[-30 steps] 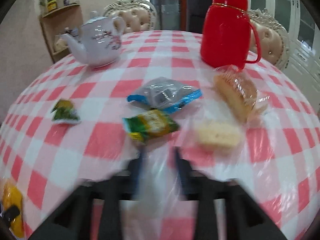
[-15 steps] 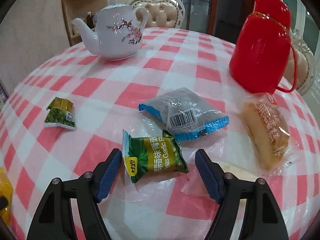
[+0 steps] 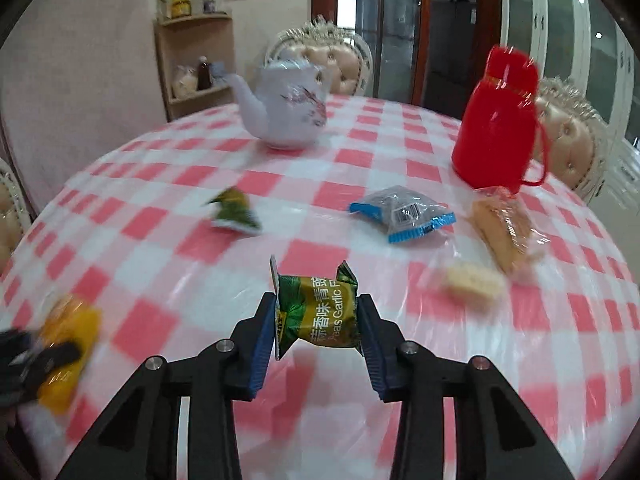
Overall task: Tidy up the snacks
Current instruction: 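Grasp the green garlic-flavour pack with the right tool while the left tool lifts the loaf, then carry the loaf and green pack to the clear box and open both tools inside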
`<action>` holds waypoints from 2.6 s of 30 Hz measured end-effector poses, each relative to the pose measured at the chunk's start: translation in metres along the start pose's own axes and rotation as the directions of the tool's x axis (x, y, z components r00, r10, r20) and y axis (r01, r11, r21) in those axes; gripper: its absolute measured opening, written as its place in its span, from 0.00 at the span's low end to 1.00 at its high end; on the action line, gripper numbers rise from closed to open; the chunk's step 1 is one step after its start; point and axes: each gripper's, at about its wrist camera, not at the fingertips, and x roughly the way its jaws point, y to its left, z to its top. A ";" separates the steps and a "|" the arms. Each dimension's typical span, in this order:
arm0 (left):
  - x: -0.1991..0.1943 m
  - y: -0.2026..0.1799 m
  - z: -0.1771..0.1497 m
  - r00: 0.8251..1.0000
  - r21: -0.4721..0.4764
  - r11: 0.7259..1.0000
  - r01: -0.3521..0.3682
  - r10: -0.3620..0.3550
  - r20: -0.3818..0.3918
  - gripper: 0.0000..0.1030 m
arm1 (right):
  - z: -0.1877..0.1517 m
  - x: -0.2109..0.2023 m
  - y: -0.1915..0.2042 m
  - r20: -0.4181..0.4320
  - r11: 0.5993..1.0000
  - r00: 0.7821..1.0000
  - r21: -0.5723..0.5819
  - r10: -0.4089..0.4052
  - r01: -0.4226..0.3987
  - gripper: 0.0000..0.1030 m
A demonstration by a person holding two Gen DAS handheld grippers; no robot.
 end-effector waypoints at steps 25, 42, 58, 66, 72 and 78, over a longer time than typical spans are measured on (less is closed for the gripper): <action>-0.108 0.032 -0.076 0.966 0.094 0.970 -0.222 0.207 0.154 0.50 | -0.116 -0.106 0.128 0.025 0.968 0.968 -0.023 0.250 -0.250 0.40; -0.184 0.107 -0.113 0.933 0.005 0.954 -0.300 0.292 0.213 0.49 | -0.123 -0.118 0.238 -0.038 0.882 0.893 -0.146 0.448 -0.449 0.40; -0.240 0.213 -0.159 0.866 -0.176 0.883 -0.435 0.464 0.186 0.49 | -0.147 -0.141 0.366 -0.159 0.714 0.783 -0.332 0.602 -0.616 0.40; -0.271 0.276 -0.191 0.807 -0.304 0.799 -0.519 0.575 0.134 0.49 | -0.170 -0.156 0.424 -0.247 0.600 0.722 -0.420 0.647 -0.681 0.40; -0.266 0.317 -0.206 0.721 -0.373 0.665 -0.647 0.693 -0.015 0.70 | -0.189 -0.166 0.454 -0.365 0.498 0.670 -0.464 0.646 -0.733 0.48; -0.266 0.281 -0.188 0.713 -0.366 0.684 -0.631 0.697 0.072 0.87 | -0.147 -0.154 0.376 -0.211 0.639 0.736 -0.381 0.644 -0.668 0.50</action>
